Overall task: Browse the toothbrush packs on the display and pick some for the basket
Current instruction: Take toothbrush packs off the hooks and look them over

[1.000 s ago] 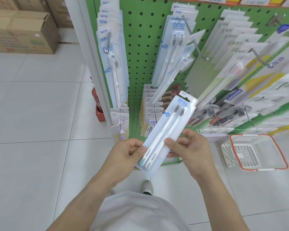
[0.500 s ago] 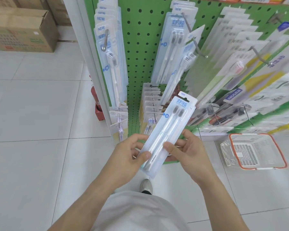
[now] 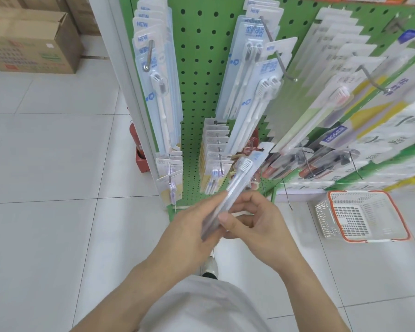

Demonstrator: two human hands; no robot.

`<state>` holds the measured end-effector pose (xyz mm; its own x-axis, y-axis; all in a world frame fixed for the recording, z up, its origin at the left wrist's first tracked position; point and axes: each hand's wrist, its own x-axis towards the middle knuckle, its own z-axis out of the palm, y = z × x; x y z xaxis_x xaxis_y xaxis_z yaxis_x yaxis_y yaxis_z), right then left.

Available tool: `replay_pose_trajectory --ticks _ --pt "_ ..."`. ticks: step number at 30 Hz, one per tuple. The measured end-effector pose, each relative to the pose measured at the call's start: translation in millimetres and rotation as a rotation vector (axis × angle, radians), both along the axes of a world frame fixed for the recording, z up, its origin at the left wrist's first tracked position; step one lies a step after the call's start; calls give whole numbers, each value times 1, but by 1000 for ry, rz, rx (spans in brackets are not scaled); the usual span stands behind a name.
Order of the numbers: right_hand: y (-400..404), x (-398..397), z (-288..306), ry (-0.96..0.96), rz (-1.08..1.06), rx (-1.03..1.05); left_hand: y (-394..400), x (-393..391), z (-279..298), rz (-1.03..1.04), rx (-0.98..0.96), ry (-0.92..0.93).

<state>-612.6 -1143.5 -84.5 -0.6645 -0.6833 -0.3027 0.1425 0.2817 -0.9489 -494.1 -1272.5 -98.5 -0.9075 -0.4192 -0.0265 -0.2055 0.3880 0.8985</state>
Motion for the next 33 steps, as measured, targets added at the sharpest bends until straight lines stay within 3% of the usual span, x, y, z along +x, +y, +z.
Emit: replay_pose_trajectory --ticks 3,8,11,15,20,27,33 --pt "4 -10 6 34 9 19 -11 2 3 15 66 -20" --pt "7 -29 6 321 -326 119 -20 6 5 -42 255 -97" --pt "9 -33 9 264 -358 19 -25 9 7 -88 307 -127" --pt "7 -29 11 126 -307 -129 -28 10 6 -114 247 -219" --pt "4 -24 9 188 -350 -108 -24 9 6 39 112 -266" --pt "0 -18 3 373 -403 114 -26 12 5 -18 132 -265" --pt "4 -27 1 256 -497 40 -30 16 5 -3 25 -299"
